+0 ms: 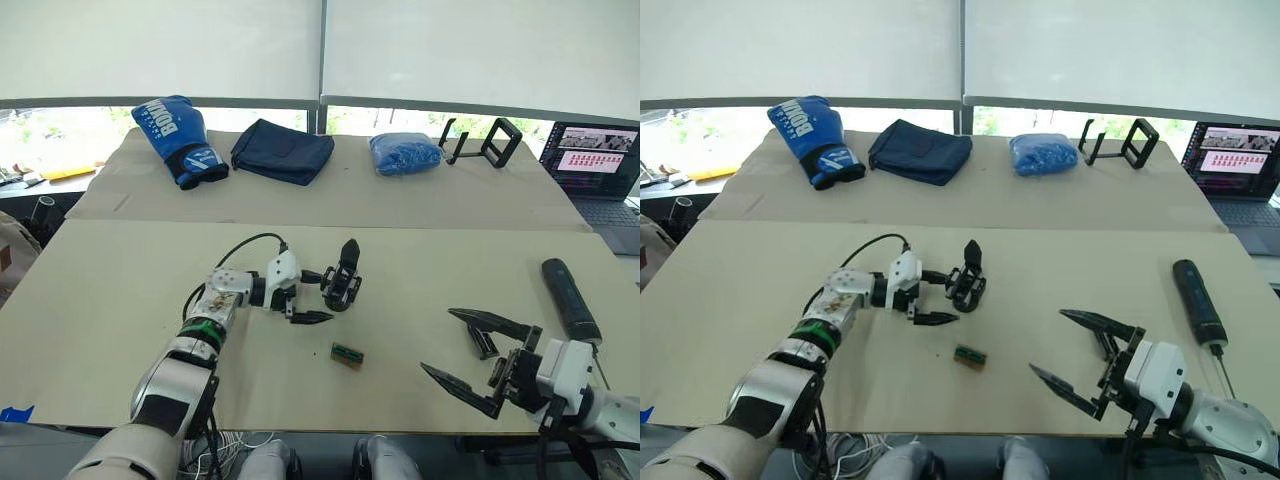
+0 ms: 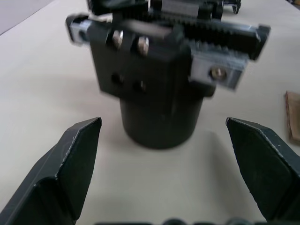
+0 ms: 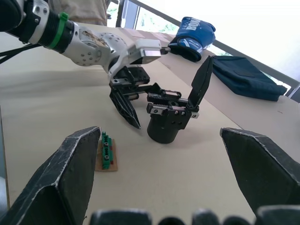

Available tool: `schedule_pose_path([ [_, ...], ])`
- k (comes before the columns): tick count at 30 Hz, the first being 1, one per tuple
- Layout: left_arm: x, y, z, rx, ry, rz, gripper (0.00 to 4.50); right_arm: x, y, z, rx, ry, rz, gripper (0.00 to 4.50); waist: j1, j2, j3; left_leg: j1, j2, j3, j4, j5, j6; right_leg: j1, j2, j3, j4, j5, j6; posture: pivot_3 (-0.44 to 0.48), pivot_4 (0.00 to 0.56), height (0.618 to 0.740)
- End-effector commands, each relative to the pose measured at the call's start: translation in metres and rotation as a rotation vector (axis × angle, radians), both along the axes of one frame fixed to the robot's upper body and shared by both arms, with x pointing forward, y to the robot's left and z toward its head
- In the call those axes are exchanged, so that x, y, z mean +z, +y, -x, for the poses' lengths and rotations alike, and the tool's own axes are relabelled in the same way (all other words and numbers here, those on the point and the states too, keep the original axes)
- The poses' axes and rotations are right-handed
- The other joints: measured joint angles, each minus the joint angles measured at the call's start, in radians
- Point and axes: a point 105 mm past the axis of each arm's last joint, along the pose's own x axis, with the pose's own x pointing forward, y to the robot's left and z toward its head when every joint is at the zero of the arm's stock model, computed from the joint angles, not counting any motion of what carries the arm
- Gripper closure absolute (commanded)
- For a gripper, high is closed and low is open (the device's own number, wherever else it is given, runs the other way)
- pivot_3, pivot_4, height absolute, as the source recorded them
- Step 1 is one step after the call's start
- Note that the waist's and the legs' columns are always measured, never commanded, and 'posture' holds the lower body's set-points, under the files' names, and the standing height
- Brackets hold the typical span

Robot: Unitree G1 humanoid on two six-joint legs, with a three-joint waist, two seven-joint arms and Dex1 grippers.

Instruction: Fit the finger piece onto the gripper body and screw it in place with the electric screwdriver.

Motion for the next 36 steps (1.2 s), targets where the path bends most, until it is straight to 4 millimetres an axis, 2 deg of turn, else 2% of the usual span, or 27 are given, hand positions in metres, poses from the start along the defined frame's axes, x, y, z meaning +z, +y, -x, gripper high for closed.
schedule_pose_path([
  [1, 0.004, -0.006, -0.002, -0.022, -0.019, -0.003, 0.02, 0.011, 0.001, 0.005, -0.006, -0.037, -0.005, 0.0, -0.003, 0.0, 0.0, 0.0, 0.0, 0.0, 0.0, 0.0, 0.0, 0.0, 0.0, 0.0, 0.0, 0.0, 0.0, 0.0, 0.15, 0.74],
  [5, 0.004, -0.012, -0.004, -0.022, -0.005, -0.01, 0.02, 0.01, 0.001, 0.01, -0.013, -0.024, -0.011, 0.0, -0.003, 0.0, 0.0, 0.0, 0.0, 0.0, 0.001, 0.0, 0.001, 0.0, 0.0, 0.0, 0.0, 0.0, 0.001, 0.0, 0.15, 0.74],
  [8, 0.004, -0.013, -0.004, -0.026, -0.003, -0.019, 0.76, 0.008, 0.004, 0.014, 0.004, 0.004, -0.029, 0.0, -0.003, 0.0, 0.0, 0.0, 0.0, -0.001, 0.001, -0.001, 0.001, 0.0, 0.0, 0.0, 0.0, 0.0, 0.001, 0.0, 0.15, 0.74],
  [11, 0.005, -0.013, -0.006, -0.016, -0.011, -0.022, 2.13, 0.006, 0.004, 0.016, 0.007, 0.019, -0.024, 0.0, -0.003, -0.001, 0.0, 0.0, 0.0, -0.001, 0.001, -0.001, 0.002, 0.0, 0.0, 0.0, 0.0, 0.0, 0.001, 0.0, 0.15, 0.74],
  [12, 0.005, -0.012, -0.006, -0.013, -0.013, -0.022, 2.23, 0.005, 0.004, 0.016, 0.007, 0.022, -0.023, 0.0, -0.003, -0.001, 0.0, -0.001, 0.0, -0.001, 0.001, -0.001, 0.002, 0.0, 0.0, 0.0, 0.0, 0.0, 0.001, 0.0, 0.15, 0.74],
  [18, 0.006, -0.011, -0.005, 0.022, -0.009, 0.051, 2.23, 0.002, 0.002, 0.017, 0.005, 0.031, -0.009, 0.0, -0.003, -0.001, 0.0, -0.001, 0.0, -0.001, 0.001, -0.002, 0.003, 0.0, -0.001, 0.001, 0.0, 0.001, 0.001, 0.0, 0.15, 0.74],
  [25, 0.014, -0.014, 0.005, 0.058, -0.016, 0.165, 2.23, 0.0, 0.003, 0.017, 0.004, 0.04, -0.008, 0.0, -0.004, 0.0, 0.0, -0.001, 0.0, -0.001, 0.001, -0.002, 0.003, 0.0, -0.001, 0.001, 0.0, 0.0, 0.001, 0.0, 0.15, 0.74],
  [36, 0.013, -0.021, 0.01, 0.162, -0.051, 0.1, 2.23, 0.0, 0.004, 0.013, 0.026, 0.044, -0.006, 0.0, 0.0, 0.0, 0.0, -0.001, 0.0, -0.001, 0.002, -0.002, 0.003, 0.0, -0.001, 0.001, 0.0, 0.001, 0.002, 0.0, 0.15, 0.74],
])
